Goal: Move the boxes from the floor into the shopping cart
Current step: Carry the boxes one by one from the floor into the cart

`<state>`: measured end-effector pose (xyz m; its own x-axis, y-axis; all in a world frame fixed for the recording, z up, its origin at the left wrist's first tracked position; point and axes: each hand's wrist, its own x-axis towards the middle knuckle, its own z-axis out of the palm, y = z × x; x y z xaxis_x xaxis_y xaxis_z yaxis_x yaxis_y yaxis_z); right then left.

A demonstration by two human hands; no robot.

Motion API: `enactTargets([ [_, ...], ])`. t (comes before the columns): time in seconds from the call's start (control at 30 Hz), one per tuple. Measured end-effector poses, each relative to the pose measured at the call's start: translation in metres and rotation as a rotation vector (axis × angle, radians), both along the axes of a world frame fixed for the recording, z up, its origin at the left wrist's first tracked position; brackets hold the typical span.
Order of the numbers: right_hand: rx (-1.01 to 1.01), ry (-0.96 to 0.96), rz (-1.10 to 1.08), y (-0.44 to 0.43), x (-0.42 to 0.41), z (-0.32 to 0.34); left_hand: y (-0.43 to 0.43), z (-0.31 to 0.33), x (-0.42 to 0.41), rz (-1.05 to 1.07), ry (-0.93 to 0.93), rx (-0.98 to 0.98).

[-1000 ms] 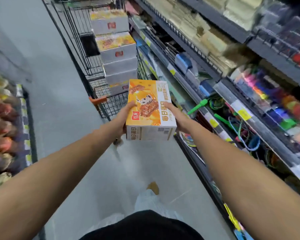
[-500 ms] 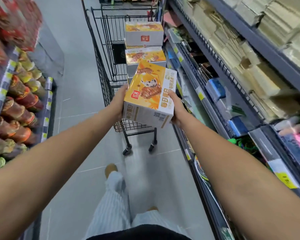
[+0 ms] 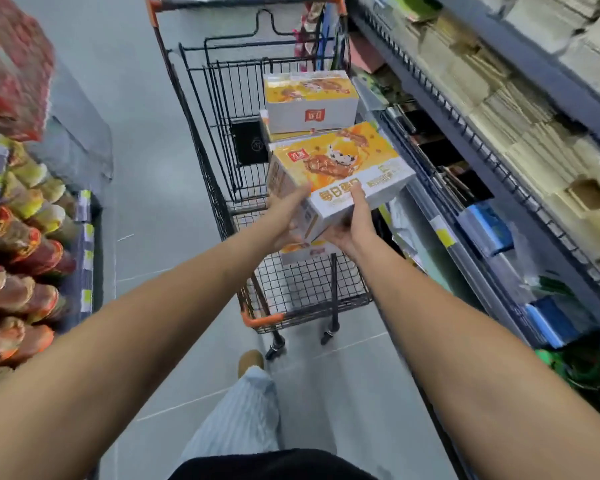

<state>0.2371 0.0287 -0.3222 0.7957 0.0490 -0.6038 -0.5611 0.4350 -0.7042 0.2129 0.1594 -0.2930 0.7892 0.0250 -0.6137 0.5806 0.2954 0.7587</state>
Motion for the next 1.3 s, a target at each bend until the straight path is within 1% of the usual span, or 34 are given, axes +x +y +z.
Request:
enactTargets([
  [0.1, 0.013, 0.051, -0.09, 0.025, 0.034, -0.012, 0.027, -0.012, 0.043, -0.032, 0.014, 0.058],
  [0.2, -0.009, 0.104, -0.11, 0.049, 0.062, -0.016, 0.051, -0.022, 0.08, -0.109, 0.026, 0.055],
  [0.3, -0.069, 0.154, -0.1, 0.063, 0.092, -0.03, 0.068, -0.032, 0.113, -0.112, 0.03, 0.045],
  [0.43, -0.106, 0.147, -0.134, 0.071, 0.124, -0.026, 0.074, -0.038, 0.144, -0.092, 0.005, 0.008],
  [0.53, -0.043, 0.111, -0.145, 0.07, 0.147, -0.021, 0.073, -0.033, 0.162, -0.054, -0.013, -0.05],
  [0.63, -0.034, 0.083, -0.098, 0.069, 0.153, -0.013, 0.072, -0.026, 0.175, -0.05, -0.019, -0.038],
  [0.73, -0.067, 0.064, -0.05, 0.067, 0.144, -0.013, 0.071, -0.022, 0.174, -0.047, -0.032, 0.051],
  [0.83, -0.046, 0.022, -0.066, 0.063, 0.127, -0.01, 0.062, -0.024, 0.164, -0.024, -0.142, 0.211],
  [0.93, -0.016, 0.031, -0.123, 0.051, 0.111, -0.01, 0.055, -0.017, 0.147, 0.026, -0.144, 0.225],
  [1.0, -0.027, 0.013, -0.149, 0.036, 0.095, -0.006, 0.051, -0.012, 0.133, -0.008, -0.153, 0.233],
  [1.13, -0.079, -0.027, -0.171, -0.003, 0.046, 0.01, 0.032, -0.003, 0.104, -0.188, -0.146, 0.289],
  [1.23, -0.136, -0.044, -0.224, -0.037, -0.012, 0.026, -0.005, 0.009, 0.068, -0.423, -0.056, 0.245],
  [1.3, -0.172, -0.05, -0.273, -0.059, -0.057, 0.033, -0.036, 0.014, 0.035, -0.558, -0.046, 0.219],
])
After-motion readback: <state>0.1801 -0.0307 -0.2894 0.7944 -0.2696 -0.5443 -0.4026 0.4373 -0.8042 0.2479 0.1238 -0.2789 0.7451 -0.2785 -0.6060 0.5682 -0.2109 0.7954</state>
